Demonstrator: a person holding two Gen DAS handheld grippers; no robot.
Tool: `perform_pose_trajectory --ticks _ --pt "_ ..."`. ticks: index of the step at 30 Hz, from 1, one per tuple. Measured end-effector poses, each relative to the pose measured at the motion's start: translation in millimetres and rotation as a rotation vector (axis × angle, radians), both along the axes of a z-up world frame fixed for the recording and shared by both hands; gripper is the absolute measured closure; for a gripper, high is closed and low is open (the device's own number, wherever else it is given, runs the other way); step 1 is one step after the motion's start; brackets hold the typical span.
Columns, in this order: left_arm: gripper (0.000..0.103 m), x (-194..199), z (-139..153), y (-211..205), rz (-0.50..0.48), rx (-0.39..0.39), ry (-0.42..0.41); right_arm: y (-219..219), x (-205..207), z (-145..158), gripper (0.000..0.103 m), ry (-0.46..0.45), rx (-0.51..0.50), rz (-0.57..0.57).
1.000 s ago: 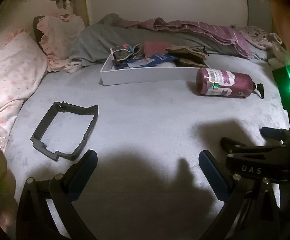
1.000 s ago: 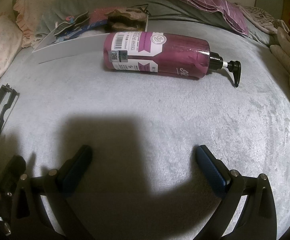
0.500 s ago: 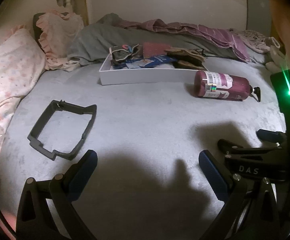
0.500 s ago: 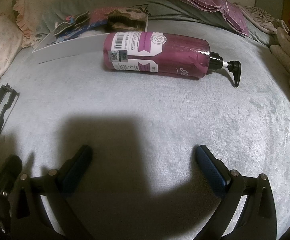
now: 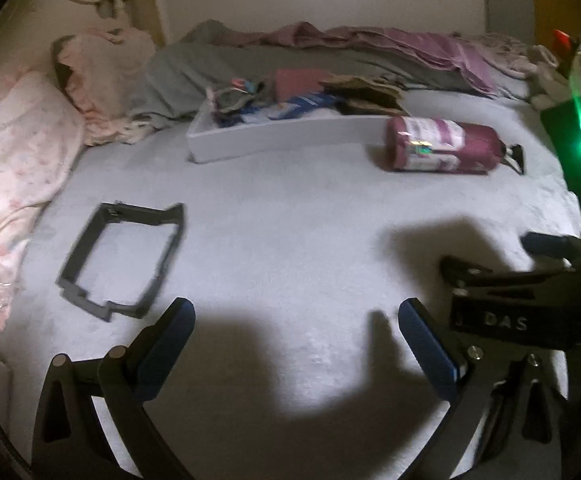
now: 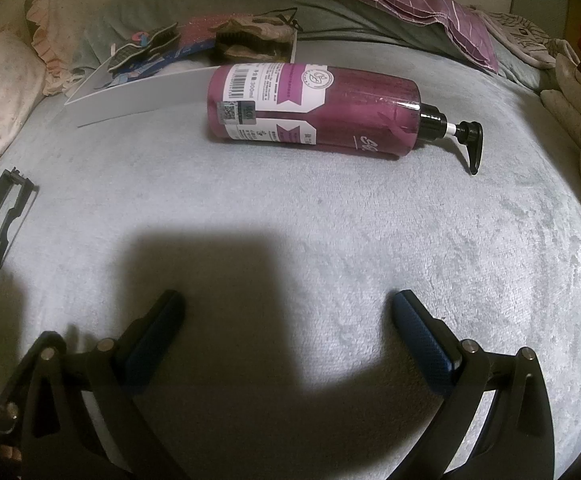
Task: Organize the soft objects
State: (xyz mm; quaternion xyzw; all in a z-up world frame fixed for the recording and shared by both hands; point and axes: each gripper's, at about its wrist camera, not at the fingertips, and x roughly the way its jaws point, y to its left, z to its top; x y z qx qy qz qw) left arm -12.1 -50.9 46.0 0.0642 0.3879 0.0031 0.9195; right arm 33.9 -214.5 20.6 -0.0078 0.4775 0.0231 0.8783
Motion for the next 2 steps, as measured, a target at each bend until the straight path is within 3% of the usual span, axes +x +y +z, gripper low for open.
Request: perform_pose_trajectory --ticks 2 --pt "0.000 0.0 2.6 3.8 0.034 0.006 -0.016 0.2 0.0 0.1 0.000 0.000 0.000 0.000"
